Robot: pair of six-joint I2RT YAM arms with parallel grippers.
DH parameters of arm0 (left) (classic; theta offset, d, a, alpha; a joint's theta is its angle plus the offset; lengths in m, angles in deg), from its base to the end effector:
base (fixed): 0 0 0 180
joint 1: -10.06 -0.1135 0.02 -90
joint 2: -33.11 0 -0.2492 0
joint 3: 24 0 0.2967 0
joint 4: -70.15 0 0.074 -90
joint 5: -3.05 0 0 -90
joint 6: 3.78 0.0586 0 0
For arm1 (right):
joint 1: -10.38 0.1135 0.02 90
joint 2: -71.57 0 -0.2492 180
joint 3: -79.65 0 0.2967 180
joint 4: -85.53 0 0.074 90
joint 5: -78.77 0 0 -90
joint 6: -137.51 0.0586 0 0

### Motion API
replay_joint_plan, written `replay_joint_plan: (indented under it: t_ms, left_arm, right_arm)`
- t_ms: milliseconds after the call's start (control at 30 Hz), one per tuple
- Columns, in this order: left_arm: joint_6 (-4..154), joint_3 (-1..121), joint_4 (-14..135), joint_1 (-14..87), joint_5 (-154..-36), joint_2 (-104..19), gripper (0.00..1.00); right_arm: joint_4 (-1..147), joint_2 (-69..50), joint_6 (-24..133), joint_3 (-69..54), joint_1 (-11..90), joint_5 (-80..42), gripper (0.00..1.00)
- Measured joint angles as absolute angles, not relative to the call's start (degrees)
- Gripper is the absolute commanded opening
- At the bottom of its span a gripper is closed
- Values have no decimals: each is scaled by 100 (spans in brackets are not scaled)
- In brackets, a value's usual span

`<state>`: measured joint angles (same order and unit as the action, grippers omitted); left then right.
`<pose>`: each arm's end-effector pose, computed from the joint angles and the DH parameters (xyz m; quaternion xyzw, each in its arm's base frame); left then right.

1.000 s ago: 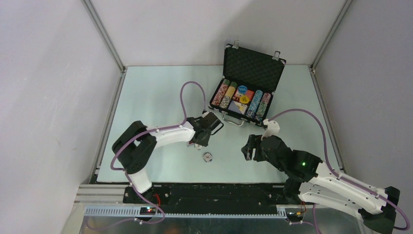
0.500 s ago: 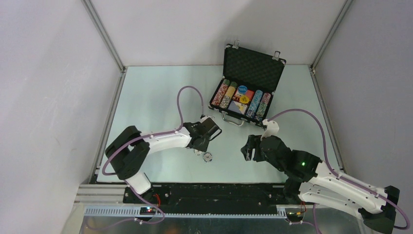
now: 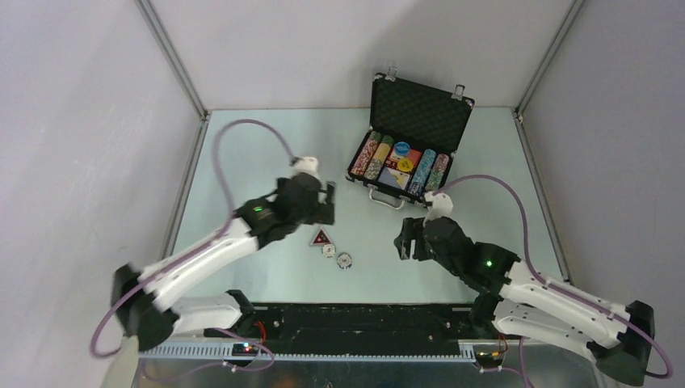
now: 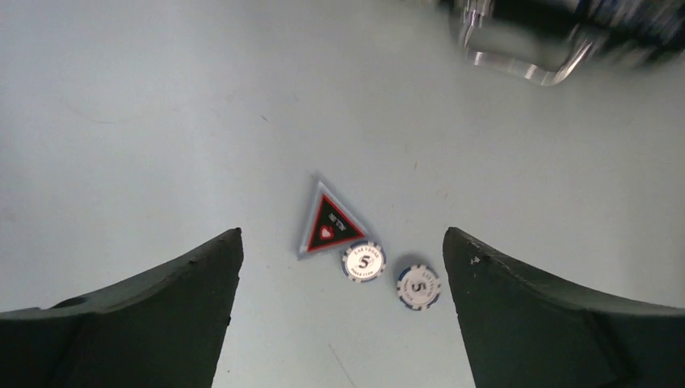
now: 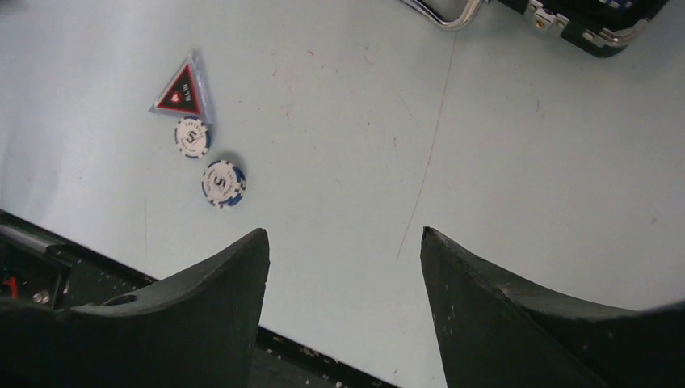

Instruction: Pack up texas hold em set

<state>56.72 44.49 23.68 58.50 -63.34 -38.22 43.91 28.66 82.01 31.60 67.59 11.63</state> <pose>0.2297 -0.2237 0.2381 0.0808 0.9170 -0.0649 0.3852 0.1469 0.1860 0.2336 -0.0848 0.8756 0.1934 0.4343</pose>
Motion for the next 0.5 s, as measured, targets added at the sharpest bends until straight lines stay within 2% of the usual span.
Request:
replay_joint_plan:
  t_ms: [133, 233, 400, 500]
  left_arm:
    - [5681, 4447, 2333, 5205, -6259, -2214, 100]
    - [5760, 4447, 2247, 4803, -6174, -1405, 100]
    - [5889, 4112, 2033, 4604, -6128, -1116, 100]
    - [5991, 3778, 1780, 4325, -6163, -1025, 100]
  right_arm:
    - [4863, 1915, 7851, 3009, 6589, 844, 86]
    - [5118, 737, 7571, 2441, 6681, 625, 89]
    - [5560, -1040, 7357, 1152, 6976, 415, 99]
    - [5833, -1851, 7355, 542, 7107, 280, 99]
